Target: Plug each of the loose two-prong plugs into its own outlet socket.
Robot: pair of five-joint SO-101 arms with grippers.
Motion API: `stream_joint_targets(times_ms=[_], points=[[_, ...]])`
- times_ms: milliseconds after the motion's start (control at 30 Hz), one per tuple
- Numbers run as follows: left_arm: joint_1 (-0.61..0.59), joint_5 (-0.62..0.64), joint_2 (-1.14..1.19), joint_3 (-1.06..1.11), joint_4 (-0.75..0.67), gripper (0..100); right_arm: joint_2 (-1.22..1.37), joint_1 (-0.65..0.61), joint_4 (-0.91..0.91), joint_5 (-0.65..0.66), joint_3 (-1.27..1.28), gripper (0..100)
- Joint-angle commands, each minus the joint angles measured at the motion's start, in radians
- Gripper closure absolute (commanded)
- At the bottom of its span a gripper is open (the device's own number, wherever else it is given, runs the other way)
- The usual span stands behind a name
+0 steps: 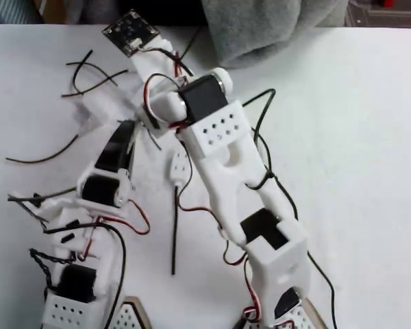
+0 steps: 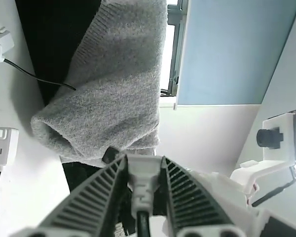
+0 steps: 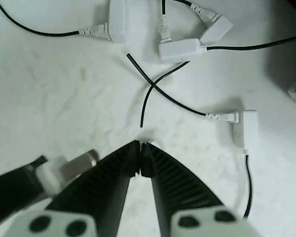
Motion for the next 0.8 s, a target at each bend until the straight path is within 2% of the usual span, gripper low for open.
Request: stream_joint_targets(times_ms=[0,133,400,767], points=[[-0.022,0.002,-0.010,-0.009,-0.005,97,-0.130,0.010,0.012,0.035,0.091,97.9],[-0.030,0.002,-0.010,-0.009,-0.006,97,-0.185,0.001,0.012,0.064,0.195,97.9],[-0.025,0.002,-0.010,-0.009,-0.006,97,-0.193,-0.053,-0.019,0.063,0.203,97.9],[-0.028,0.002,-0.010,-0.009,-0.002,97,-0.189,-0.025,-0.137,0.064,0.212,97.9]])
